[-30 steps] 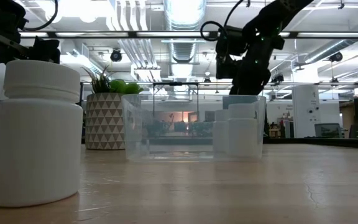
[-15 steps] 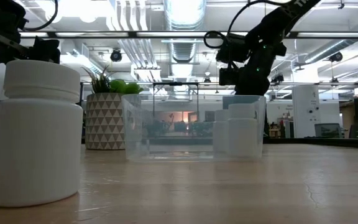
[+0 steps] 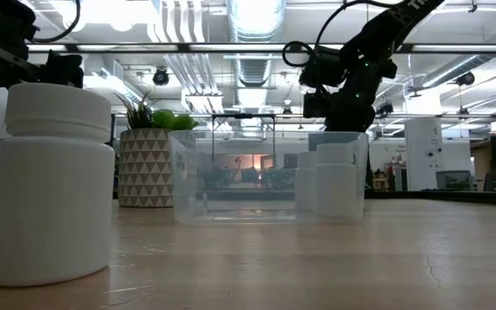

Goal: Pick and place pill bottles into a basket
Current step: Put the white pill bottle into the transparent bin

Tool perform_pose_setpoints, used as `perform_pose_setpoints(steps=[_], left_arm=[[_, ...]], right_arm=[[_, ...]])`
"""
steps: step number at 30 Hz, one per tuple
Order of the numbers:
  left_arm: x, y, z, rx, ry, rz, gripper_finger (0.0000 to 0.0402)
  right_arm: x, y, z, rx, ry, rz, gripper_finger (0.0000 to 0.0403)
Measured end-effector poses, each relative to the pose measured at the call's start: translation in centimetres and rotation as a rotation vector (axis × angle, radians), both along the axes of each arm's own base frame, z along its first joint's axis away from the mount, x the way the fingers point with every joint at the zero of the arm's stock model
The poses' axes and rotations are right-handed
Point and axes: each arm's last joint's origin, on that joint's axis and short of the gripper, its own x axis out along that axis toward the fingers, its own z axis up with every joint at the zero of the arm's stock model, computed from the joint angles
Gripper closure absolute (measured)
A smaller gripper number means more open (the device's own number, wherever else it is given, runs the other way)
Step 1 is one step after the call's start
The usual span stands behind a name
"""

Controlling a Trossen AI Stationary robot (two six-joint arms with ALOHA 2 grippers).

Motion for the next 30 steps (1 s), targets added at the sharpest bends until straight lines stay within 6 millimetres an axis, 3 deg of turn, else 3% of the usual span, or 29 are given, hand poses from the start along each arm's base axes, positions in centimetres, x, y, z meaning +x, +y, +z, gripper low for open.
perform_pose_setpoints(steps=[11, 19, 30], left_arm=[[0.00, 0.00, -0.01, 0.000, 0.000, 0.000, 0.0112], [0.00, 0.00, 0.00, 0.000, 0.000, 0.000, 0.0112], [0.00, 0.00, 0.00, 0.000, 0.000, 0.000, 0.0112]], right_arm=[[0.01, 0.00, 0.01, 0.000, -0.001, 0.000, 0.0195], [0.04, 0.07, 0.02, 0.026, -0.012, 0.009, 0.0256], [-0.14, 0.17, 0.33, 0.031, -0.014, -0.004, 0.0259]])
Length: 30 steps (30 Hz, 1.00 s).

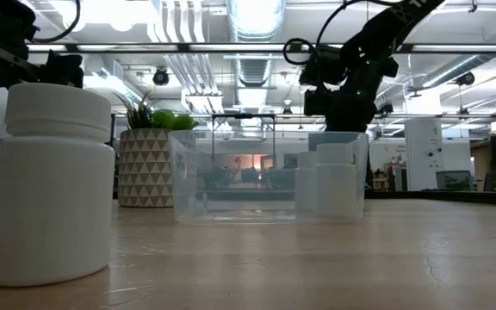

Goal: Pick and place pill bottles into a basket
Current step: Put the white pill bottle into the transparent bin

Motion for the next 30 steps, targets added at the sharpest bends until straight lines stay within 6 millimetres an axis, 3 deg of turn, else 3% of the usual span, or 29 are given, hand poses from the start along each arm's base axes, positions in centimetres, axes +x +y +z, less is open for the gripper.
perform_pose_setpoints(steps=[8, 16, 23, 30], left_arm=[[0.0, 0.0, 0.0, 0.000, 0.000, 0.000, 0.0112], [0.0, 0.0, 0.0, 0.000, 0.000, 0.000, 0.0112], [0.0, 0.0, 0.0, 0.000, 0.000, 0.000, 0.0112], [0.0, 0.0, 0.0, 0.000, 0.000, 0.000, 0.0112]], right_arm=[[0.5, 0.0, 2.8, 0.016, -0.018, 0.004, 0.0259], [2.0, 1.2, 7.2, 0.004, -0.036, 0.074, 0.0258], [3.4, 3.6, 10.4, -0.039, -0.080, 0.122, 0.0258], [4.3, 6.7, 11.8, -0.041, -0.113, 0.145, 0.0257]])
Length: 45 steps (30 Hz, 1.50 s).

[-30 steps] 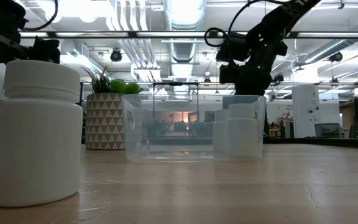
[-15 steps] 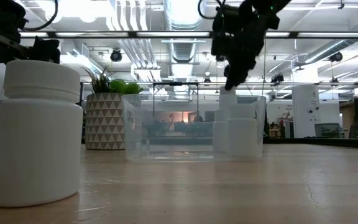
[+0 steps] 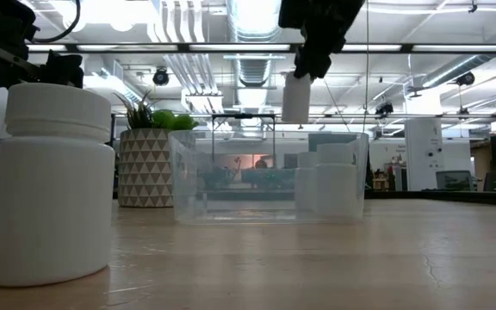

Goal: Pick and place pill bottles into a basket
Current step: Put the white pill bottle into the transparent bin

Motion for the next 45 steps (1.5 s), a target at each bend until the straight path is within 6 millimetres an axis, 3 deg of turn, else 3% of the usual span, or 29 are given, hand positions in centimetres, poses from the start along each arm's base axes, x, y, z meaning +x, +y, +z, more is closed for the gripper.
perform_pose_setpoints(steps=[10, 16, 27, 45], left_arm=[[0.0, 0.0, 0.0, 0.000, 0.001, 0.000, 0.0112], [0.0, 0.0, 0.0, 0.000, 0.000, 0.000, 0.0112], [0.0, 0.0, 0.0, 0.001, 0.004, 0.000, 0.0112], [0.0, 0.0, 0.0, 0.000, 0.002, 0.000, 0.0112]], right_arm=[[0.8, 4.3, 0.8, -0.004, -0.041, -0.008, 0.0257], [1.5, 5.7, 0.7, 0.002, -0.079, -0.051, 0.0257], [4.1, 5.8, -2.5, 0.043, -0.030, -0.113, 0.0257], [7.1, 6.8, -8.3, 0.001, 0.072, -0.063, 0.0257]])
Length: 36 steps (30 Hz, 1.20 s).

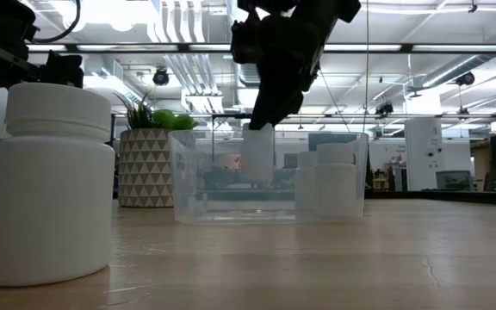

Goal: Pick and place pill bottles into a basket
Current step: Put the white pill bottle into the transparent bin

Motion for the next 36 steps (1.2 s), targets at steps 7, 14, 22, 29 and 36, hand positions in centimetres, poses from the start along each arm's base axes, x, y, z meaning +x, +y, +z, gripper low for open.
perform_pose_setpoints(steps=[7, 14, 22, 29, 36], left_arm=[[0.0, 0.0, 0.0, -0.001, -0.004, 0.000, 0.0112], [0.0, 0.0, 0.0, 0.000, -0.002, 0.000, 0.0112], [0.0, 0.0, 0.0, 0.000, -0.002, 0.000, 0.0112], [0.0, 0.0, 0.0, 0.000, -0.002, 0.000, 0.0112], [0.0, 0.0, 0.0, -0.001, -0.002, 0.000, 0.0112]], right_arm=[[0.3, 0.1, -0.7, 0.000, 0.013, -0.002, 0.0257], [0.6, 0.1, -1.9, -0.003, 0.045, -0.006, 0.0257], [0.7, 0.1, -2.5, -0.008, 0.063, -0.009, 0.0257], [0.5, 0.0, -2.6, -0.026, 0.081, -0.018, 0.0257], [0.5, 0.0, -2.6, -0.028, 0.088, -0.018, 0.0248]])
